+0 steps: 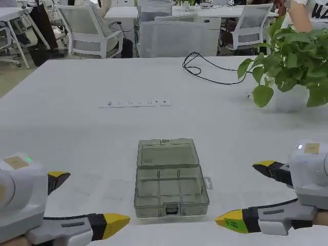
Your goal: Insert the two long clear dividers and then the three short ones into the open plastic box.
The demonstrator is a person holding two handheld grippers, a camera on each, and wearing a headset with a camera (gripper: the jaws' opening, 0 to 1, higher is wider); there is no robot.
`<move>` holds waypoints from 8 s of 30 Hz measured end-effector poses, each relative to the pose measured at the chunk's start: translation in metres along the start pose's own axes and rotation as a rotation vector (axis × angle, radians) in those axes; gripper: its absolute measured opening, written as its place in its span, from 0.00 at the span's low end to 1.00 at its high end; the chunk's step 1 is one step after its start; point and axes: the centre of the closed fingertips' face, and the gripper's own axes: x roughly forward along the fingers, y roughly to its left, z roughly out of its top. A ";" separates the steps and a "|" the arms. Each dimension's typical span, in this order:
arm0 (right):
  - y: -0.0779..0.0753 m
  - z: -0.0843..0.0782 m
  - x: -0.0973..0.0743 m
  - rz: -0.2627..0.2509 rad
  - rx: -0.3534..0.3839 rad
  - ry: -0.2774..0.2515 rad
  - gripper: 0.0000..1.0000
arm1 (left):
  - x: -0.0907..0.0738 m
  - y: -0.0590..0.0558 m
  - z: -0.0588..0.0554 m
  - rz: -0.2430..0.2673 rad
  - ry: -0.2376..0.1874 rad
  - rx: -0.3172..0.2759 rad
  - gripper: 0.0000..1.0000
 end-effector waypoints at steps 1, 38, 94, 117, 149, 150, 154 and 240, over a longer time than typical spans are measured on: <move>0.000 0.000 0.000 -0.001 0.001 0.000 1.00 | 0.000 0.000 0.000 0.000 0.003 -0.001 0.96; 0.001 0.005 0.005 0.013 -0.005 -0.014 1.00 | 0.001 -0.001 0.001 -0.011 0.008 0.004 0.94; 0.000 0.008 0.011 0.033 0.019 -0.012 0.89 | 0.040 0.099 -0.060 0.162 0.231 -0.110 0.41; -0.009 0.009 0.019 0.010 0.070 0.002 0.87 | 0.070 0.125 -0.111 0.156 0.406 -0.092 0.34; -0.012 0.009 0.032 -0.006 0.162 0.001 0.77 | 0.070 0.129 -0.115 0.138 0.515 -0.127 0.32; -0.013 0.010 0.032 -0.006 0.169 -0.002 0.77 | 0.070 0.130 -0.115 0.139 0.516 -0.125 0.32; -0.012 0.011 0.033 -0.004 0.185 -0.009 0.76 | 0.070 0.129 -0.115 0.145 0.515 -0.136 0.31; 0.086 0.102 0.099 0.165 0.585 -0.321 0.07 | 0.053 -0.043 0.031 -0.076 -0.235 -0.386 0.30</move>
